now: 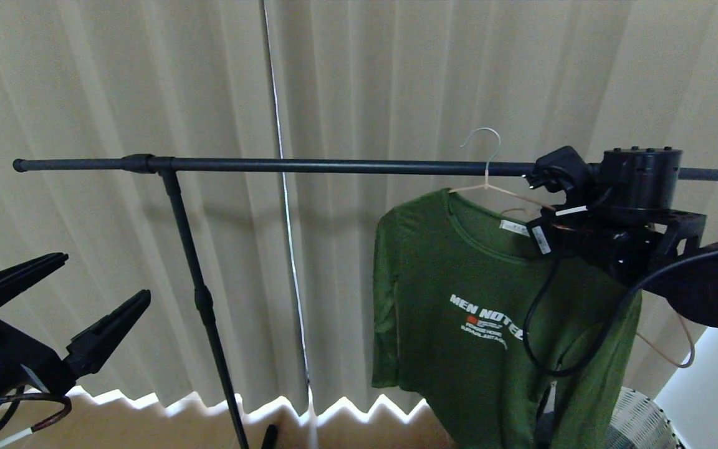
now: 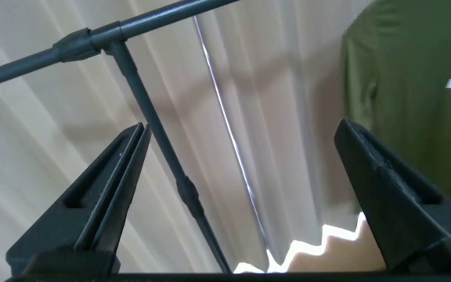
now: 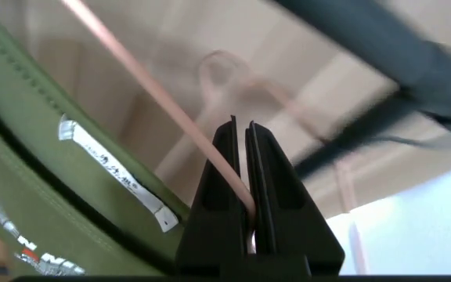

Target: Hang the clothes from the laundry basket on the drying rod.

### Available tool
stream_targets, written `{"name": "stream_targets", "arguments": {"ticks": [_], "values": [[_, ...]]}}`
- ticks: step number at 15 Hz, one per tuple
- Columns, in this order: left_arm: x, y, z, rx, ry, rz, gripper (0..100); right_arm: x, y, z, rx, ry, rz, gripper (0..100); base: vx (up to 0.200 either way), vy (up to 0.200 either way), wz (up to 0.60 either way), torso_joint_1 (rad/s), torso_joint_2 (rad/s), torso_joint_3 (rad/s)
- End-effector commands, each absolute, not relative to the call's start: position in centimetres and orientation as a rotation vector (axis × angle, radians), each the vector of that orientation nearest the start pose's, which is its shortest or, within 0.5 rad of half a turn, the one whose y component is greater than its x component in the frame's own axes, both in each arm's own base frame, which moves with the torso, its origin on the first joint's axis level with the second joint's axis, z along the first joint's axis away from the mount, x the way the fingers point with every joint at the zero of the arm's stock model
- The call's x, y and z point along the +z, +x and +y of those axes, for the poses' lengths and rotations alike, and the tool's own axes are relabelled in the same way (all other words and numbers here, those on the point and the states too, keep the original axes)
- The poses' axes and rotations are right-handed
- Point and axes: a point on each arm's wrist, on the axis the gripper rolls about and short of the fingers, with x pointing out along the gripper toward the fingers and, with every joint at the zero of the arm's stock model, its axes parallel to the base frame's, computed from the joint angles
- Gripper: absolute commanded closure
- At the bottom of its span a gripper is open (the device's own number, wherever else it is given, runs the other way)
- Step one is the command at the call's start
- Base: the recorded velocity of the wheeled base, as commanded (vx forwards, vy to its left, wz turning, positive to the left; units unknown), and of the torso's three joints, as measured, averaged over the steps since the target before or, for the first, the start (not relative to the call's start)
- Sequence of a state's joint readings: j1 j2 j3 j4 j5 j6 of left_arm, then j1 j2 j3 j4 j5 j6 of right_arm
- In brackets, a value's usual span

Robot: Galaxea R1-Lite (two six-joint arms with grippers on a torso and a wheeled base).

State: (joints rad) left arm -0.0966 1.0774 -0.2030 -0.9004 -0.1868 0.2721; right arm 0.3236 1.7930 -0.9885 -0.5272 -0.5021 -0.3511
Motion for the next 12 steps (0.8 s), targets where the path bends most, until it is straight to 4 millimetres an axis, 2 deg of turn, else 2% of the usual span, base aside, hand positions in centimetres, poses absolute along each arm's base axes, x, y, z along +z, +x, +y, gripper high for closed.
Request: {"name": "stream_targets", "arguments": {"ticks": [1,2,3,8,12], "values": [[18.0,13.0,-1.7,-0.281,0.271,-0.059,0,17.9,33.4,10.8,-0.107,-0.476,0.310,100,0.000,0.000,0.00,0.000,0.00,0.000],[18.0,13.0,-1.7,-0.281,0.271,-0.059,0,17.7,33.5,11.0,-0.105,-0.479,0.314,100,0.000,0.000,0.00,0.000,0.00,0.000],[18.1,13.0,-1.7,-0.279,0.271,-0.061,0,17.4,33.0,12.1,-0.071,-0.486,0.312,100,0.000,0.000,0.00,0.000,0.00,0.000],[18.1,13.0,-1.7,-0.279,0.272,-0.063,0,17.1,31.9,14.9,-0.006,-0.506,0.301,100,0.000,0.000,0.00,0.000,0.00,0.000],[18.2,13.0,-1.7,-0.277,0.272,-0.063,0,17.0,31.4,16.2,0.032,-0.515,0.295,100,0.000,0.000,0.00,0.000,0.00,0.000]]}}
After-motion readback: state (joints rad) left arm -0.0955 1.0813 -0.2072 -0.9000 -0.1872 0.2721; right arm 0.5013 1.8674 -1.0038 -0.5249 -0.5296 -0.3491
